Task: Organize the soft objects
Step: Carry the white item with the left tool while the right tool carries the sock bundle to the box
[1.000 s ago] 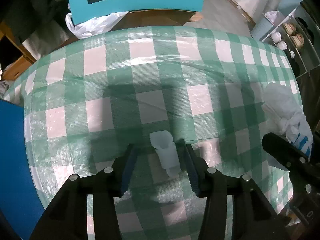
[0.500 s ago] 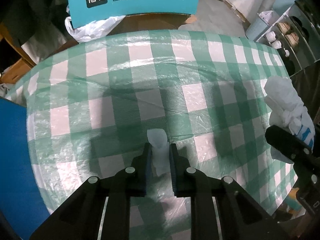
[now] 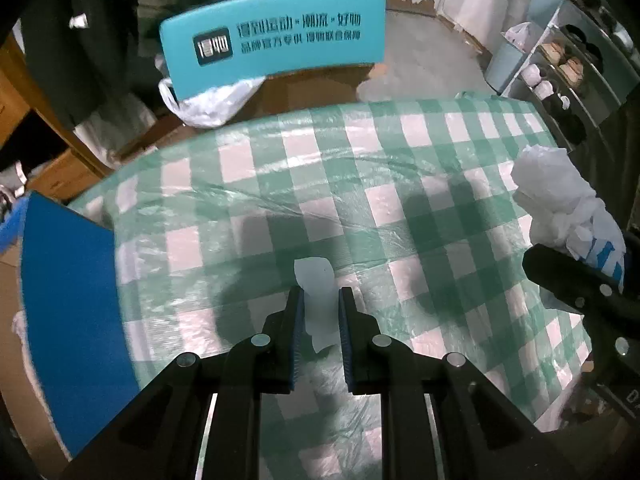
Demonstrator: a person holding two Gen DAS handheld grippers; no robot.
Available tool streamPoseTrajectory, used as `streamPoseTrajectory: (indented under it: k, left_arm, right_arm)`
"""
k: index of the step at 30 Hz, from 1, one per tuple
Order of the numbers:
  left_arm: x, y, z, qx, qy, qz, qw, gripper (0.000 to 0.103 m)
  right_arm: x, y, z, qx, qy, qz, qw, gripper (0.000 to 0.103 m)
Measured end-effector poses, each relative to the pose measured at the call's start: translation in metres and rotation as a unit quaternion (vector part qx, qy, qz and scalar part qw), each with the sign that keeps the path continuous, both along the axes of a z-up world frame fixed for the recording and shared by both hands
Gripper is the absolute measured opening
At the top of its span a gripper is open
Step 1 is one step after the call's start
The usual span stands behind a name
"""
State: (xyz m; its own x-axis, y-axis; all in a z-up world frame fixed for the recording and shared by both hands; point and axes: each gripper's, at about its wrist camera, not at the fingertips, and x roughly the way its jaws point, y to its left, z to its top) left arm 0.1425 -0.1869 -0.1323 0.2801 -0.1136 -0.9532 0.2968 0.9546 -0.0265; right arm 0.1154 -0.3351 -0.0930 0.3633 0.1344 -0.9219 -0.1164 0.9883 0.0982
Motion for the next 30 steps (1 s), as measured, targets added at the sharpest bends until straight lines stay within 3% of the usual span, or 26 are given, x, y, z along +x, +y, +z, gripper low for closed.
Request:
streamPoseTrajectory:
  k: [30]
  left_arm:
    - [-0.068, 0.052, 0.076, 0.021, -0.072, 0.001, 0.9972, 0.017]
  right_arm:
    - [-0.054, 0.049, 0.054, 0.005, -0.047, 0.044, 0.998, 0.038]
